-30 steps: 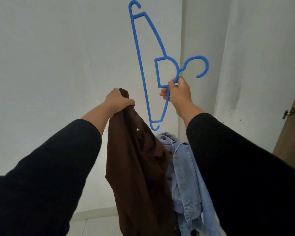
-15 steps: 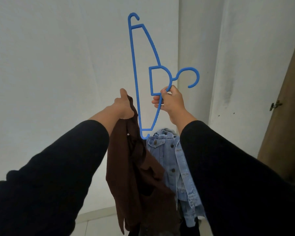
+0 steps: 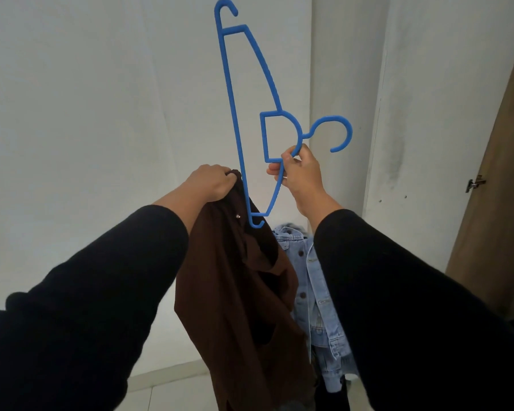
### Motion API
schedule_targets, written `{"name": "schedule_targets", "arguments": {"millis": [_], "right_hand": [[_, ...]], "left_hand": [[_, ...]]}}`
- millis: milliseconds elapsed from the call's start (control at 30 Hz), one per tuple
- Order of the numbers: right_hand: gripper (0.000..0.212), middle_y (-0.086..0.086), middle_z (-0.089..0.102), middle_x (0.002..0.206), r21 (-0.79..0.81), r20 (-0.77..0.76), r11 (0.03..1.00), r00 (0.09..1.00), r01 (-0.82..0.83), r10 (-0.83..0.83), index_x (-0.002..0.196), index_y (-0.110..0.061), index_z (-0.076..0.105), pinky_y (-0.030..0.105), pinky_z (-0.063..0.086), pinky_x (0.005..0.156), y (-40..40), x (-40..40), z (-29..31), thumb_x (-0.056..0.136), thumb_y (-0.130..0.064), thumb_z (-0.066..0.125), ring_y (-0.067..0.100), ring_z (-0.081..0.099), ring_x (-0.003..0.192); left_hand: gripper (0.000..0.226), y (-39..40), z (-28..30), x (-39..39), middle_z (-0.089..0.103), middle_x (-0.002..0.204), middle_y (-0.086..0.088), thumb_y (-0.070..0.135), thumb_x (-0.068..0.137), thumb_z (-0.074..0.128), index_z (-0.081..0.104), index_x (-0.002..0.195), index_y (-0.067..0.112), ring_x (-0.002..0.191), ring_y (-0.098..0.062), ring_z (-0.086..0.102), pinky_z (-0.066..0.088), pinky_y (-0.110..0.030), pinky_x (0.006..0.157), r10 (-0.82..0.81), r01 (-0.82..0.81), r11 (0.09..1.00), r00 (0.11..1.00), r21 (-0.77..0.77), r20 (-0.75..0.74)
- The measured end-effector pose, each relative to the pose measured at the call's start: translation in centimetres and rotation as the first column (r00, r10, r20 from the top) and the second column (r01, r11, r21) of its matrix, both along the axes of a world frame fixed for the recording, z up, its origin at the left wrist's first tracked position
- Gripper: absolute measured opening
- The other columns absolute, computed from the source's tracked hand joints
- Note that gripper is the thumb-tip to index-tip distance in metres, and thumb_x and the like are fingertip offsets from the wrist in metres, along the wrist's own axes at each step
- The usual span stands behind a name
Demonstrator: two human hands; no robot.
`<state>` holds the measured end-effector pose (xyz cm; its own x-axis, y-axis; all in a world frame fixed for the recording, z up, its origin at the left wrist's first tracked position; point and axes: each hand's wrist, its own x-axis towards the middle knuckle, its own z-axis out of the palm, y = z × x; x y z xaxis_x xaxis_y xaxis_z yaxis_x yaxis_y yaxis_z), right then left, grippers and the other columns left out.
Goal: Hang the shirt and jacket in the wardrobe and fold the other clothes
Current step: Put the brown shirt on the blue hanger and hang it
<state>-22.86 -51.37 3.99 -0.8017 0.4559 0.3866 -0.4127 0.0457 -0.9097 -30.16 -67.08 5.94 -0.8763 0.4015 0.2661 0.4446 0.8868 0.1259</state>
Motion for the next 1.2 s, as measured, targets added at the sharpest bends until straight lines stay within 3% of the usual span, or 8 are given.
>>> {"name": "schedule_targets", "arguments": {"millis": [167, 367, 500, 600, 733, 833, 967, 1200], "right_hand": [[0.013, 0.001, 0.069, 0.082, 0.007, 0.027, 1.0, 1.0, -0.015, 0.015, 0.091, -0.023, 0.047, 0.036, 0.05, 0.096, -0.1, -0.4, -0.7, 0.101, -0.018, 0.04, 0.015, 0.07, 0.089], [0.009, -0.003, 0.066, 0.092, 0.171, 0.181, 0.984, 0.98, 0.049, -0.081, 0.094, -0.019, 0.048, 0.019, 0.048, 0.077, 0.0, -0.8, -4.9, 0.1, -0.018, 0.041, 0.007, 0.062, 0.087], [0.007, 0.002, 0.06, 0.093, 0.38, 0.303, 0.922, 0.931, 0.079, -0.205, 0.097, -0.018, 0.05, 0.031, 0.049, 0.083, 0.4, -1.1, -7.2, 0.099, -0.018, 0.044, 0.016, 0.057, 0.088], [0.006, 0.001, 0.056, 0.092, 0.523, 0.312, 0.847, 0.902, 0.098, -0.297, 0.097, -0.017, 0.051, 0.034, 0.048, 0.087, 0.6, -1.4, -7.6, 0.098, -0.018, 0.045, 0.017, 0.054, 0.088], [0.019, 0.002, 0.058, 0.095, 0.638, 0.329, 0.764, 0.863, 0.095, -0.382, 0.112, -0.016, 0.054, 0.045, 0.045, 0.095, 0.5, -1.4, -6.6, 0.097, -0.019, 0.043, 0.022, 0.055, 0.093], [0.027, 0.006, 0.06, 0.105, 0.732, 0.32, 0.676, 0.83, 0.09, -0.457, 0.123, -0.017, 0.051, 0.045, 0.045, 0.094, 1.0, -0.9, -6.1, 0.098, -0.021, 0.04, 0.025, 0.055, 0.102], [0.031, 0.007, 0.06, 0.103, 0.812, 0.301, 0.578, 0.796, 0.075, -0.525, 0.128, -0.017, 0.048, 0.042, 0.047, 0.09, 1.8, -0.4, -5.8, 0.099, -0.025, 0.037, 0.026, 0.056, 0.101], [0.029, 0.004, 0.053, 0.093, 0.854, 0.325, 0.521, 0.781, 0.0, -0.533, 0.122, -0.015, 0.051, 0.04, 0.047, 0.089, 2.5, 0.1, -5.1, 0.1, -0.027, 0.036, 0.021, 0.051, 0.087]], "left_hand": [[0.039, -0.5, 1.2, 0.3, 0.048, 0.077, -0.007, 0.026, 0.101, 0.021, 0.04, 0.072, 0.009, 0.078, -0.022, 0.044, 0.033, -0.03, 0.066, -0.045, 0.031, 0.984, 0.996, 0.175, 0.075], [0.039, -1.8, 3.0, -0.6, 0.033, 0.063, -0.004, 0.025, 0.095, 0.032, 0.028, 0.059, 0.012, 0.058, -0.017, 0.033, 0.027, -0.03, 0.054, -0.064, 0.052, 0.897, 0.998, 0.439, 0.012], [0.037, -3.3, 4.2, -0.7, 0.044, 0.079, -0.01, 0.029, 0.093, 0.035, 0.043, 0.061, 0.014, 0.072, -0.029, 0.045, 0.037, -0.039, 0.069, 0.157, -0.058, 0.934, 0.953, 0.354, -0.259], [0.032, -3.8, 4.4, -0.5, 0.053, 0.085, -0.013, 0.021, 0.097, 0.032, 0.062, 0.095, 0.007, 0.076, -0.028, 0.049, 0.037, -0.035, 0.064, 0.14, -0.04, 0.959, 0.928, 0.281, -0.346], [0.024, -3.7, 3.9, -1.3, 0.063, 0.115, -0.017, 0.007, 0.095, 0.041, 0.06, 0.108, 0.0, 0.09, -0.029, 0.062, 0.05, -0.025, 0.064, 0.246, -0.241, 0.761, 0.966, 0.603, 0.075], [0.019, -3.9, 3.6, -0.8, 0.061, 0.105, -0.018, 0.0, 0.094, 0.04, 0.051, 0.08, 0.006, 0.068, -0.021, 0.059, 0.055, -0.031, 0.058, -0.012, -0.424, 0.316, 0.893, 0.849, 0.45], [0.016, -5.3, 2.7, 0.7, 0.058, 0.087, -0.013, 0.007, 0.093, 0.037, 0.051, 0.091, -0.001, 0.073, -0.023, 0.06, 0.053, -0.032, 0.066, -0.33, -0.605, 0.084, 0.732, 0.791, 0.595], [0.024, -6.4, 2.2, 1.2, 0.059, 0.088, -0.009, 0.026, 0.086, 0.064, 0.052, 0.093, 0.006, 0.073, -0.02, 0.061, 0.053, -0.03, 0.06, -0.352, -0.614, 0.182, 0.689, 0.768, 0.634]]}}
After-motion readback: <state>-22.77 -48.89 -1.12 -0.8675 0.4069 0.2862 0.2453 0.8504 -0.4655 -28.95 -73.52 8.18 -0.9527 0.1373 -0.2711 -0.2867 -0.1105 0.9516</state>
